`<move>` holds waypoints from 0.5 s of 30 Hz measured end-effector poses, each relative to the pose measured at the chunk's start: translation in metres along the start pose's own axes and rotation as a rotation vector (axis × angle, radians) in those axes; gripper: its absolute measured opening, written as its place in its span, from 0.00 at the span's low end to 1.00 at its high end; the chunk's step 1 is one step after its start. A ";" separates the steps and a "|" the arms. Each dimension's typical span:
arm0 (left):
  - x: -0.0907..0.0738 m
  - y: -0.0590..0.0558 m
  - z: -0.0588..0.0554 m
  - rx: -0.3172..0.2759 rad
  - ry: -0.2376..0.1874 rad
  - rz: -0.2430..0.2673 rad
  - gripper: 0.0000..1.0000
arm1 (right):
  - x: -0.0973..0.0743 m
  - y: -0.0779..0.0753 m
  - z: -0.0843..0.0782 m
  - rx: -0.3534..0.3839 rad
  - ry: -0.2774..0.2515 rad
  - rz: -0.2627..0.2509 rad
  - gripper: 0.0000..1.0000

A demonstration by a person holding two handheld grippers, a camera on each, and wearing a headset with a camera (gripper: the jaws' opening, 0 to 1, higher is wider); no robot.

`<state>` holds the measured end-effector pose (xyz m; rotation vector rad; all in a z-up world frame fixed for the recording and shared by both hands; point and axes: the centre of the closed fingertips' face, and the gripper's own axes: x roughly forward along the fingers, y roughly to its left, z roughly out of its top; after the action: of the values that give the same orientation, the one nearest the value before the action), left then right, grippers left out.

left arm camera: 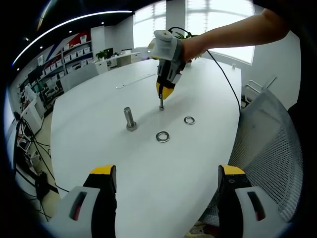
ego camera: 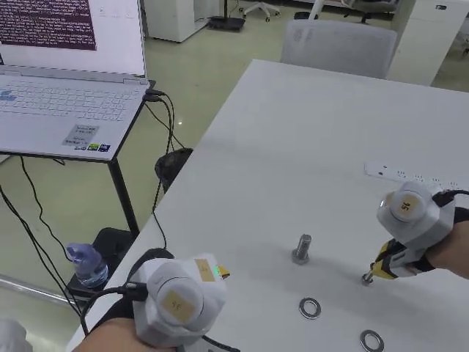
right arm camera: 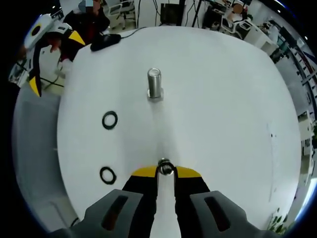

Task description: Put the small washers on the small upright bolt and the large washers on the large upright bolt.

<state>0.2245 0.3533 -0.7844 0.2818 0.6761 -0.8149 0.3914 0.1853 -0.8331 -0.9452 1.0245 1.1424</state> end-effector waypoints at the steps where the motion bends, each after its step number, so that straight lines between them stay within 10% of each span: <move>1: 0.000 0.000 -0.001 -0.001 0.001 0.000 0.84 | 0.001 0.000 0.000 -0.001 0.002 0.001 0.13; 15: -0.004 0.001 -0.005 -0.010 0.014 0.002 0.82 | 0.014 0.005 -0.004 -0.016 0.028 0.022 0.13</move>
<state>0.2209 0.3591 -0.7857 0.2793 0.6929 -0.8084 0.3872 0.1859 -0.8481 -0.9663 1.0520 1.1604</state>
